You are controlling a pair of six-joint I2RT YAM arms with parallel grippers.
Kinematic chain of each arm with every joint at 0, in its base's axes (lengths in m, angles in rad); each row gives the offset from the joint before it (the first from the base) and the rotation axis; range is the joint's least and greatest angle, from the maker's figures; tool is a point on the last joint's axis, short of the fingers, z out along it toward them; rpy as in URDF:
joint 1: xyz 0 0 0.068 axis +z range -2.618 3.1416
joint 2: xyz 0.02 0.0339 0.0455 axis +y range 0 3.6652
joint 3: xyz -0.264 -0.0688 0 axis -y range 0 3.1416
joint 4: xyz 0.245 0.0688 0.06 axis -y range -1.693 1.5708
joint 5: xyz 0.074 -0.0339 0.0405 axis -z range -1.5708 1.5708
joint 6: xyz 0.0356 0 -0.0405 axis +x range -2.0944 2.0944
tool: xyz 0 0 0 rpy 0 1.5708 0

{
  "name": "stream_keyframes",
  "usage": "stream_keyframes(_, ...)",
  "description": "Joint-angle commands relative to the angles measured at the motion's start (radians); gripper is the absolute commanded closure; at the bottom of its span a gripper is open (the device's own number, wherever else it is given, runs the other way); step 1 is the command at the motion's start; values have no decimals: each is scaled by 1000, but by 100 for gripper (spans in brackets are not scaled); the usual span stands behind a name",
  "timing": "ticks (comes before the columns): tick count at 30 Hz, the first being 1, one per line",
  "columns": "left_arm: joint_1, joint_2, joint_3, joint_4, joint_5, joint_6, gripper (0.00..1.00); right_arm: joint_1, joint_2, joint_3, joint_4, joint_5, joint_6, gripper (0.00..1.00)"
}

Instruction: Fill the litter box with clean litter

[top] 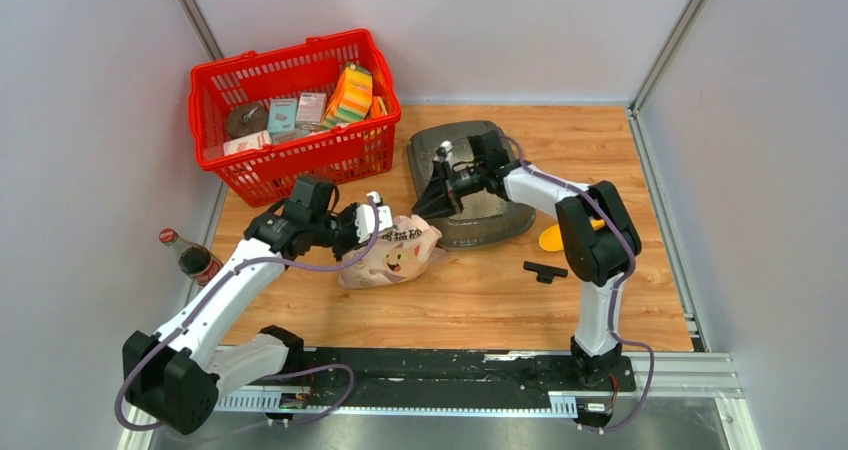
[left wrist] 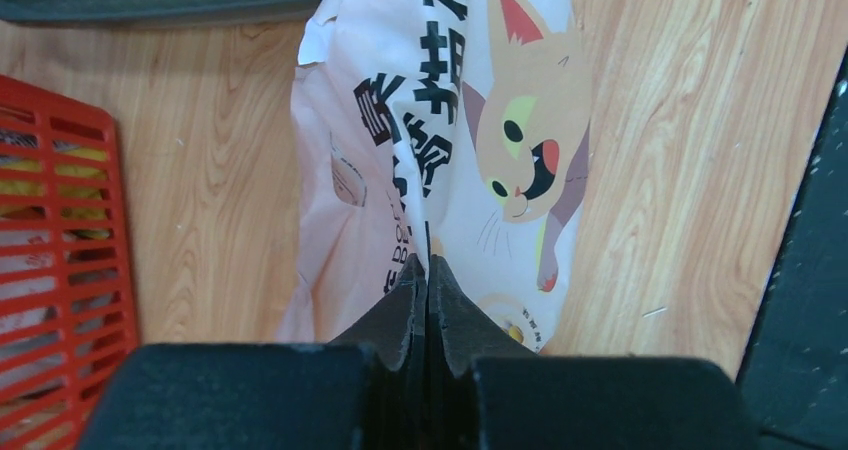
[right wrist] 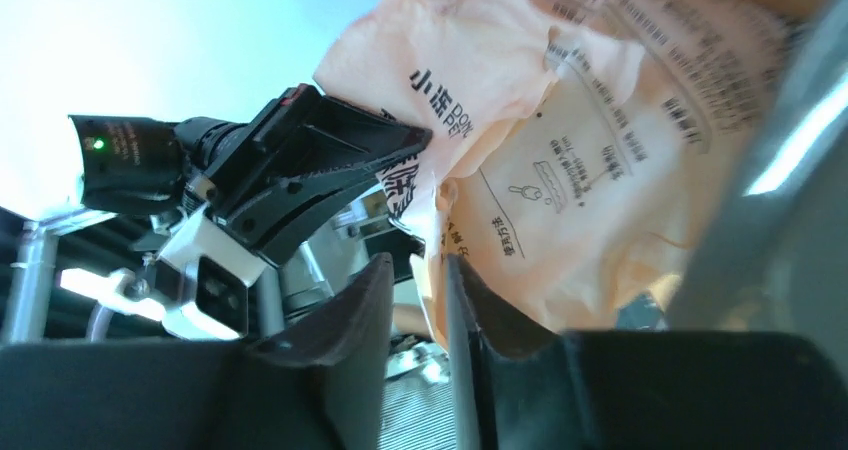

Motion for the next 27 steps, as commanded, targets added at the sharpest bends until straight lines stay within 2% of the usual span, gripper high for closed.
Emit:
stream_keyframes(1, -5, -68, -66, 137, 93, -267, 100, -96, -115, 142, -194, 56, -416, 63)
stream_keyframes(2, -5, -73, -77, 182, 93, -302, 100, -98, -134, 179, -285, 85, -538, 59)
stream_keyframes(3, -5, -85, -87, 209, 94, -339, 100, -98, -145, 228, -488, 162, -696, 58)
stream_keyframes(4, -5, -93, -109, 233, 105, -399, 100, -96, -156, 266, -575, 203, -946, 58)
stream_keyframes(6, -5, -119, -126, 307, 114, -451, 100, -72, -220, 322, -697, 358, -1166, 54)
stream_keyframes(7, -5, -127, -143, 325, 122, -490, 100, -59, -255, 308, -681, 405, -1297, 47)
stream_keyframes(10, -5, -145, -163, 382, 119, -537, 100, 12, -423, 145, -473, 519, -1442, 37)
stream_keyframes(11, -5, -145, -163, 390, 110, -548, 100, 33, -488, 65, -360, 546, -1517, 35)
stream_keyframes(13, -2, -142, -161, 393, 87, -589, 100, 97, -527, 8, -317, 577, -1646, 32)
stream_keyframes(14, -2, -142, -164, 404, 87, -600, 100, 120, -549, -15, -291, 582, -1779, 32)
stream_keyframes(18, 27, -112, -176, 436, 73, -657, 100, 212, -566, -175, -132, 594, -1954, 28)
stream_keyframes(19, 44, -104, -172, 445, 99, -709, 100, 233, -547, -167, -130, 581, -1972, 28)
stream_keyframes(22, 63, -85, -166, 445, 110, -722, 100, 272, -509, -158, -136, 536, -2022, 28)
stream_keyframes(27, 64, -94, -175, 453, 133, -731, 100, 320, -460, -186, -40, 579, -2052, 27)
